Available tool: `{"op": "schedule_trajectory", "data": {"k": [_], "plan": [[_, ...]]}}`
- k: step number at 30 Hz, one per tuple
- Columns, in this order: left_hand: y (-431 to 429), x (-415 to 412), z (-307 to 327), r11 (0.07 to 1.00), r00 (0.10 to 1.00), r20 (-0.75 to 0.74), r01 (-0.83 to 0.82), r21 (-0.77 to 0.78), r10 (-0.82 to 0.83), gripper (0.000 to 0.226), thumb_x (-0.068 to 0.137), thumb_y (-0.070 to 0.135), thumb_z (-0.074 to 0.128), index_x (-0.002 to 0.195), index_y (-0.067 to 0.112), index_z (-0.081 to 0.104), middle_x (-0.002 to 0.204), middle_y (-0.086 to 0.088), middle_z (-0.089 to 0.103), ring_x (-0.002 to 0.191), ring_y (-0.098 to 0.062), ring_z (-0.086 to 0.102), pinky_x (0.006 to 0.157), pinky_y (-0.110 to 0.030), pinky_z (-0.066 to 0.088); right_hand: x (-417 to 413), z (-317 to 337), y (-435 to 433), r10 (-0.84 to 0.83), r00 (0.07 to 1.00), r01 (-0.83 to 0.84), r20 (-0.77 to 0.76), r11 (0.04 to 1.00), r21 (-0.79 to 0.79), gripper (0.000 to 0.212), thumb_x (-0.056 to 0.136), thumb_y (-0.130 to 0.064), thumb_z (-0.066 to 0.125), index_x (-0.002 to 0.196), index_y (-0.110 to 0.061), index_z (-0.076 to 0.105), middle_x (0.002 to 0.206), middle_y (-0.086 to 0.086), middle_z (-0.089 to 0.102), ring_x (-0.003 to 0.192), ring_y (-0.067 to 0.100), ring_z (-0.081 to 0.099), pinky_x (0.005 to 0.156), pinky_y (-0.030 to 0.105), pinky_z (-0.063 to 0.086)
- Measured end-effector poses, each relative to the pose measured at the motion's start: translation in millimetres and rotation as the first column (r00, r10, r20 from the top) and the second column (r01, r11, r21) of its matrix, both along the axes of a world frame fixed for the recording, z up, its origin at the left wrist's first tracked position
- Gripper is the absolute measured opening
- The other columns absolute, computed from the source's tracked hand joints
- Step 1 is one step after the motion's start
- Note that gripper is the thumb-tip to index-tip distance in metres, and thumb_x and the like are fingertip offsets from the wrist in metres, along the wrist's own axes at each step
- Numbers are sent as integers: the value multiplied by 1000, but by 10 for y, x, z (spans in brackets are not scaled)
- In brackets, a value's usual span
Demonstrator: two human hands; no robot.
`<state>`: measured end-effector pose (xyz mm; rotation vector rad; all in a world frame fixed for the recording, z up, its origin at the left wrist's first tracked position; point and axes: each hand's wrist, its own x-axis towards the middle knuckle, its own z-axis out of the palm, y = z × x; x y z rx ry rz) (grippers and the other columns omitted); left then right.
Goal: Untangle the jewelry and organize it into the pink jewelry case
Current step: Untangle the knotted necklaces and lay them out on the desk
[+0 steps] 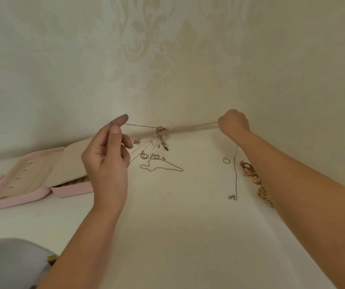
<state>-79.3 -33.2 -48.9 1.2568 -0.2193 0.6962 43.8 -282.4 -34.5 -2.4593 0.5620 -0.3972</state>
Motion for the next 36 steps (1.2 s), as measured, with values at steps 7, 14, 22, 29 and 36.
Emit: {"op": "schedule_trajectory", "data": {"k": [7, 14, 22, 29, 36], "plan": [[60, 12, 20, 990, 989, -101, 98, -97, -108, 41, 98, 6, 28, 112, 20, 63, 42, 6, 33, 41, -11, 22, 40, -21, 15, 26, 216, -73, 287, 937, -340, 199, 623, 704, 29, 85, 1, 33, 60, -13, 40, 56, 1, 36, 38, 9, 24, 33, 18, 16], [52, 31, 25, 953, 929, -230, 303, 21, -290, 31, 82, 31, 64, 113, 27, 66, 58, 11, 50, 42, -5, 27, 34, -15, 21, -100, 441, -173, 281, 730, -321, 623, -664, 675, 16, 61, 14, 49, 65, 0, 55, 54, 11, 44, 42, 14, 20, 33, 26, 18], [12, 46, -31, 817, 761, -455, 565, 114, -463, 119, 22, 93, 63, 128, 41, 48, 89, 7, 70, 46, -5, 27, 36, -11, 21, -93, 412, 132, 33, 847, -434, 531, -535, 725, 14, 63, -2, 36, 55, -9, 46, 62, 7, 61, 29, 11, 21, 31, 18, 12], [123, -28, -63, 958, 917, -347, 255, 132, -196, 19, 88, 28, 63, 107, 31, 66, 58, 7, 45, 44, -6, 25, 41, -17, 20, -17, 57, -144, -78, 952, -305, 297, -144, 941, 17, 56, 1, 32, 63, -13, 39, 55, 7, 64, 25, 8, 17, 28, 17, 13], [175, -109, -268, 850, 826, -557, 354, 389, -89, 13, 92, 11, 59, 89, 13, 72, 48, 13, 39, 42, -5, 28, 39, -14, 22, -37, 5, -275, 37, 999, -17, -6, 574, 819, 32, 88, -3, 28, 60, -13, 40, 34, 0, 39, 21, 9, 19, 29, 13, 12]]}}
